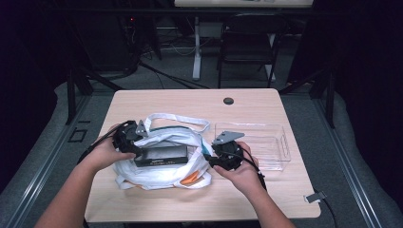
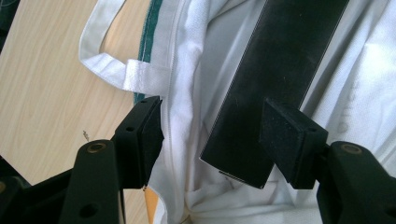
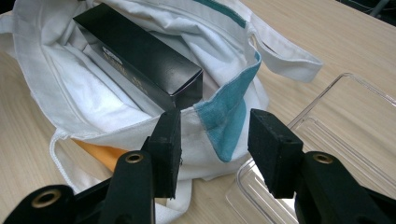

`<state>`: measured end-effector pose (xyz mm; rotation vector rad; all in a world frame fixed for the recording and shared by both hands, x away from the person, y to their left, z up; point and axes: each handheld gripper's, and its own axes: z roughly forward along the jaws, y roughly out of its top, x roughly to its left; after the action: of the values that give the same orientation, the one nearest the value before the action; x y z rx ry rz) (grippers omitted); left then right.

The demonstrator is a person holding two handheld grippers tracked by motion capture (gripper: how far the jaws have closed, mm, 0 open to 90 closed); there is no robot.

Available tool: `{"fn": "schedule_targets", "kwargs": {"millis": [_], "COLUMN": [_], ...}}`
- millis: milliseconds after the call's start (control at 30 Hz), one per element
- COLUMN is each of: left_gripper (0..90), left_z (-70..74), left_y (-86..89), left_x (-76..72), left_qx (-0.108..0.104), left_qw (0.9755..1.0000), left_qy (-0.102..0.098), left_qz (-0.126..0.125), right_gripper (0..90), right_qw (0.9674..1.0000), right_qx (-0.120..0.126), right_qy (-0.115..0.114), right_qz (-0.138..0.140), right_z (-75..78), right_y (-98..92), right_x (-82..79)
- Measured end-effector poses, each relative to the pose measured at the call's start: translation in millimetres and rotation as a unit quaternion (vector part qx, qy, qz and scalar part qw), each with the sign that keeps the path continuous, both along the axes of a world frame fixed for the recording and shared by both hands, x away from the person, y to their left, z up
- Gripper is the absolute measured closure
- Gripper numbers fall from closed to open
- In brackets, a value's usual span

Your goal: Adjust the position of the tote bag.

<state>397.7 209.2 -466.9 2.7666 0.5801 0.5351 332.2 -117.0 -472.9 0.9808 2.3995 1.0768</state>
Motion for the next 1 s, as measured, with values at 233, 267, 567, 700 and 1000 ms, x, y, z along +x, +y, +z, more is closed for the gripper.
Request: {"fn": "schedule_targets", "kwargs": {"millis": [233,267,567,700,1000], "left_gripper": [35.2,35.1,34.5,33.8,32.5], "left_z": [-4.8,-5.7,-14.4,-16.9,-24.3], "left_y": [-4.0,-4.5,-12.6,-17.0,-27.1], "left_x": [0.3,0.4,0.3,0.5,1.7], "left_qx": [0.004,0.005,0.014,0.013,0.02], "left_qw": [0.9998,0.9998,0.9988,0.9984,0.9973], "left_qy": [0.016,0.017,0.04,0.047,0.058], "left_qz": [-0.007,-0.009,-0.025,-0.029,-0.04], "right_gripper": [54.6,54.5,53.8,53.7,52.8], "right_qw": [1.0,1.0,1.0,1.0,1.0], "right_qx": [0.001,0.001,-0.002,-0.003,-0.003], "right_qy": [0.0,-0.001,0.002,0.001,0.0], "right_qz": [0.001,0.0,0.002,0.001,-0.001], "right_z": [-0.9,-1.0,-1.4,-1.9,-2.6], "right_y": [0.7,0.7,1.0,1.5,2.6], "right_x": [0.0,0.0,-0.1,-0.5,-1.1]}}
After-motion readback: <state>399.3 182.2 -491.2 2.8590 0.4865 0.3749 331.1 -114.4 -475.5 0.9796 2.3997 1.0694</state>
